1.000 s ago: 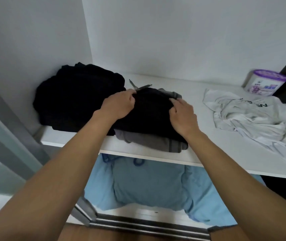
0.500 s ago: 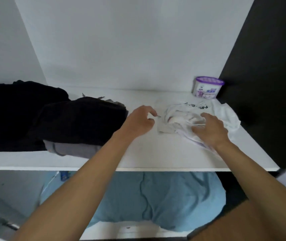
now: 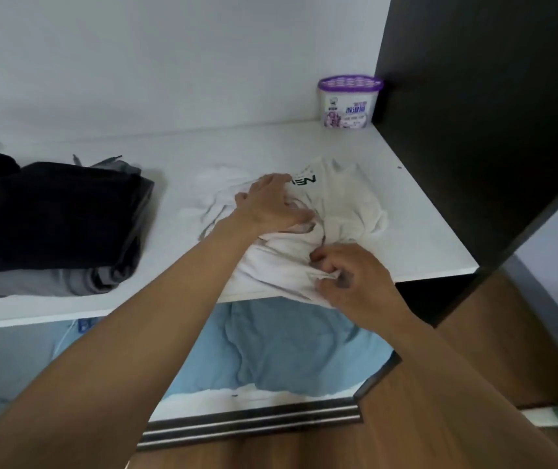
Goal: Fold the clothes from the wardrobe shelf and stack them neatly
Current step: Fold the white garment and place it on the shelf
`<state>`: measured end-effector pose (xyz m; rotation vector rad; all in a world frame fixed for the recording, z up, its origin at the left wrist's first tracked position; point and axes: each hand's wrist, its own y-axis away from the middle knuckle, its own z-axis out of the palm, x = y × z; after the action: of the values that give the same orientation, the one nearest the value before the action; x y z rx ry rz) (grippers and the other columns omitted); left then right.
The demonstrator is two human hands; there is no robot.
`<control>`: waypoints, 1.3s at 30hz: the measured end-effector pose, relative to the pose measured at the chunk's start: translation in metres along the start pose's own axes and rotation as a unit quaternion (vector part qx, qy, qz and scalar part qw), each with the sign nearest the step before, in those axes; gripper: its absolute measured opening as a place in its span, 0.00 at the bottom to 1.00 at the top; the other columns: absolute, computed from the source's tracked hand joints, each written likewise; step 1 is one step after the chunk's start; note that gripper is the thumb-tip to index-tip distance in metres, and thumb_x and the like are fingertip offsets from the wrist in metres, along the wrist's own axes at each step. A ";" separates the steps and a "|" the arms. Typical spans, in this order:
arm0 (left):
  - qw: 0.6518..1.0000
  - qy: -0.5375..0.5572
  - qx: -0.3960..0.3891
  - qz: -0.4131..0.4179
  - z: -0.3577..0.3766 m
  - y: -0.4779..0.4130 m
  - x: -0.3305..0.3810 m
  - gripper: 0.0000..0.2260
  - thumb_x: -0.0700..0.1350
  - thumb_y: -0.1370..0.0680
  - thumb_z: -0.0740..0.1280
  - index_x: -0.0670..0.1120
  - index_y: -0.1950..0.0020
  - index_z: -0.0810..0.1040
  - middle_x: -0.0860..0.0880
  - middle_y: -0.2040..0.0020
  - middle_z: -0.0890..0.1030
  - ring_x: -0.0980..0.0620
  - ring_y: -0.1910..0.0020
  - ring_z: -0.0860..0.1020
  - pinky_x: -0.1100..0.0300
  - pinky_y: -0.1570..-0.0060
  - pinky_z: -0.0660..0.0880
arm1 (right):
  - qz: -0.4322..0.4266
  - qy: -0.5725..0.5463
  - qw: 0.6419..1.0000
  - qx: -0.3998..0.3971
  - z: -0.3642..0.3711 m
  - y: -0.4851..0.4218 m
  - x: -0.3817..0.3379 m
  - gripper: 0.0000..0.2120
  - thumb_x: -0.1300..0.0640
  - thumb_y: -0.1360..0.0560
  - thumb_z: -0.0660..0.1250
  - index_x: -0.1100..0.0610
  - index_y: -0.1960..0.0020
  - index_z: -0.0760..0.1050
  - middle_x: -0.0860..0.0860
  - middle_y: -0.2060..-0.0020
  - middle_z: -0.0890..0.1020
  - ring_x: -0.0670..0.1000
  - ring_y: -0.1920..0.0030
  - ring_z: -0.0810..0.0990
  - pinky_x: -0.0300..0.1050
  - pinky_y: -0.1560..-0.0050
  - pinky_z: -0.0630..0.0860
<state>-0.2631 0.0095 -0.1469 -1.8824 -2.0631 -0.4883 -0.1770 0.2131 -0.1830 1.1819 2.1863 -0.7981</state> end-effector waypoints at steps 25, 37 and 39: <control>0.943 0.293 -0.037 0.151 -0.046 0.285 -0.103 0.09 0.48 0.22 0.70 0.57 0.43 0.81 0.55 0.48 0.81 0.57 0.47 0.79 0.67 0.48 0.73 | 0.233 -0.309 0.922 0.007 0.041 0.057 -0.171 0.10 0.62 0.25 0.68 0.65 0.47 0.81 0.63 0.49 0.85 0.61 0.47 0.84 0.58 0.42 0.79; 0.923 0.350 -0.131 0.087 -0.028 0.417 -0.193 0.20 0.46 0.27 0.73 0.61 0.37 0.78 0.62 0.40 0.82 0.61 0.39 0.78 0.61 0.40 0.74 | 0.126 -0.317 0.937 -0.077 0.124 0.180 -0.270 0.25 0.69 0.23 0.60 0.49 0.72 0.81 0.45 0.72 0.82 0.41 0.68 0.81 0.33 0.66 0.75; 0.924 0.346 -0.152 0.055 -0.018 0.439 -0.200 0.12 0.47 0.27 0.72 0.58 0.44 0.83 0.59 0.46 0.85 0.59 0.45 0.82 0.61 0.43 0.76 | 0.129 -0.325 0.934 -0.074 0.132 0.190 -0.273 0.23 0.68 0.24 0.61 0.50 0.72 0.80 0.46 0.72 0.82 0.44 0.66 0.81 0.36 0.63 0.76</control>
<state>0.1921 -0.1416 -0.2004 -1.6197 -1.4600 -1.2888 0.1400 0.0538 -0.1349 0.9287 1.4846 -0.7564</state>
